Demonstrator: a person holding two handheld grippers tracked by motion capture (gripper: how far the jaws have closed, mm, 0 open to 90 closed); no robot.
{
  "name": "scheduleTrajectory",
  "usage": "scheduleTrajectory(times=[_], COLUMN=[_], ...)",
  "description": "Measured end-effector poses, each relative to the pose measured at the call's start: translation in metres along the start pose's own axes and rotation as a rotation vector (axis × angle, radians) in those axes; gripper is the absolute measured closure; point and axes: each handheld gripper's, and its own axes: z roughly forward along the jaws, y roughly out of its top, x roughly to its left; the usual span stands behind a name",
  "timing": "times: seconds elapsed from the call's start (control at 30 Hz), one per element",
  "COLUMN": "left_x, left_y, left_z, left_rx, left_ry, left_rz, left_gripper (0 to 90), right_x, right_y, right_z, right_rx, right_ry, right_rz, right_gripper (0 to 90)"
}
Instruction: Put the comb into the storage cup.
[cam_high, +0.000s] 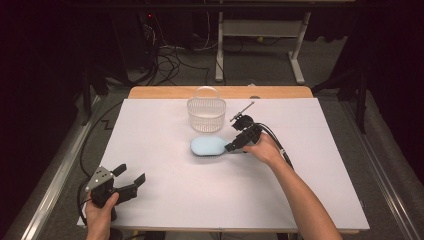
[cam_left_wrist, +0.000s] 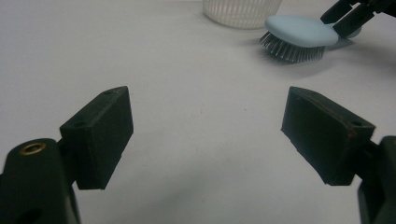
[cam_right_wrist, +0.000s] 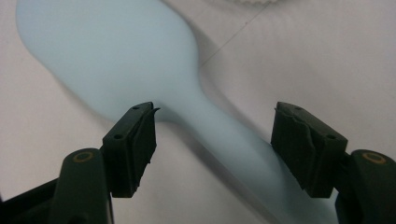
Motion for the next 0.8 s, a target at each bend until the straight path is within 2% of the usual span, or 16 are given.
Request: scheduleTrajectory(times=[0.2,0.3,0.4,0.5,0.53,0.57,0.6,0.67,0.73,0.8], left_x=[0.000,0.000,0.000,0.000,0.000,0.000,0.000,0.001,0.001,0.001], left_y=[0.000,0.000,0.000,0.000,0.000,0.001,0.001,0.001,0.001,0.001], left_z=[0.000,0.000,0.001,0.001,0.001,0.001,0.001,0.001,0.002,0.002], left_rx=[0.000,-0.001,0.000,0.001,0.001,0.001,0.001,0.000,0.000,0.000], left_ry=[0.000,-0.001,-0.002,-0.002,-0.002,-0.002,-0.002,-0.002,-0.002,-0.002], left_rz=[0.000,0.000,0.000,-0.001,-0.001,-0.002,-0.002,-0.003,-0.004,-0.003], left_gripper=[17.4,17.4,17.4,17.4,17.4,17.4,17.4,17.4,17.4,17.4], right_x=[0.002,0.005,0.005,0.007,0.009,0.009,0.011,0.013,0.015,0.018], right_y=[-0.003,-0.004,-0.005,-0.005,-0.006,-0.005,-0.005,-0.005,-0.005,-0.004], right_z=[0.001,0.000,0.000,0.000,0.000,0.001,0.001,0.003,0.003,0.004], right_rx=[0.016,0.025,0.026,0.032,0.036,0.033,0.042,0.043,0.049,0.062], right_ry=[0.002,0.000,-0.004,-0.004,-0.004,-0.007,-0.008,-0.011,-0.011,-0.018], right_rz=[-0.024,-0.015,-0.048,-0.055,-0.044,-0.062,-0.051,-0.082,-0.077,-0.094], right_gripper=[31.8,32.1,32.4,32.9,33.2,33.4,33.6,34.4,34.8,36.5])
